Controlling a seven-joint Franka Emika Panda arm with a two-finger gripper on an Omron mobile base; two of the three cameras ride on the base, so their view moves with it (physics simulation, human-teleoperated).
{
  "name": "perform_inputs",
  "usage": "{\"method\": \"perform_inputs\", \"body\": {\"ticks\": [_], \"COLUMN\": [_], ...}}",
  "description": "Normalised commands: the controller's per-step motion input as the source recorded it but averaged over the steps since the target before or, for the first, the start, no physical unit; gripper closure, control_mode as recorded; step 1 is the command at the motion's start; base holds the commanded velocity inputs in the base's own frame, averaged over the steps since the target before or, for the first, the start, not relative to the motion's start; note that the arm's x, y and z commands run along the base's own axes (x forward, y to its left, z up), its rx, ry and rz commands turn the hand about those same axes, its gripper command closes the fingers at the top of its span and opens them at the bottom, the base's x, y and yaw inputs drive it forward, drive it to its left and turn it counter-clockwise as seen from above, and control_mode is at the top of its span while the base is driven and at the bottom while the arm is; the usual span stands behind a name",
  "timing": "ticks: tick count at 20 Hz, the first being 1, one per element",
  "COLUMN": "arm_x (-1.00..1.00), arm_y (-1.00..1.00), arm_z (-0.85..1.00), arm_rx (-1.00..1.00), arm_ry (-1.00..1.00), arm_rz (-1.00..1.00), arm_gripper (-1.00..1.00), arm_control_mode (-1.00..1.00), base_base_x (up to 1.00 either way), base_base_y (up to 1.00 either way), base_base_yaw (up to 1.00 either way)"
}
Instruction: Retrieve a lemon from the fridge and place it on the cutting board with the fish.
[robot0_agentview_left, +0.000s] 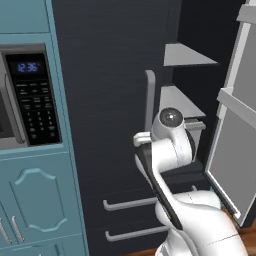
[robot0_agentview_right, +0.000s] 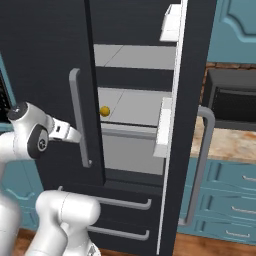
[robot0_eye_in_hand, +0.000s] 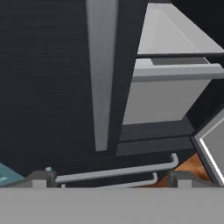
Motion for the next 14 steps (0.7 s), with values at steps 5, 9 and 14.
{"method": "perform_inputs", "body": {"ticks": [5,9,14], "arm_x": [0.00,0.02,0.18], "arm_y": [-0.20,-0.06,0.00], "arm_z": [0.00,0.01,0.26], "arm_rx": [0.13,0.00,0.03], "arm_ry": [-0.01,0.00,-0.02], "arm_rz": [0.00,0.00,0.00], "arm_gripper": [-1.00,-1.00,-1.00], "arm_control_mode": [-1.00,-1.00,-1.00], "base_base_x": [0.00,0.00,0.00], "base_base_y": [0.00,0.00,0.00], "base_base_yaw": [0.00,0.00,0.00]}}
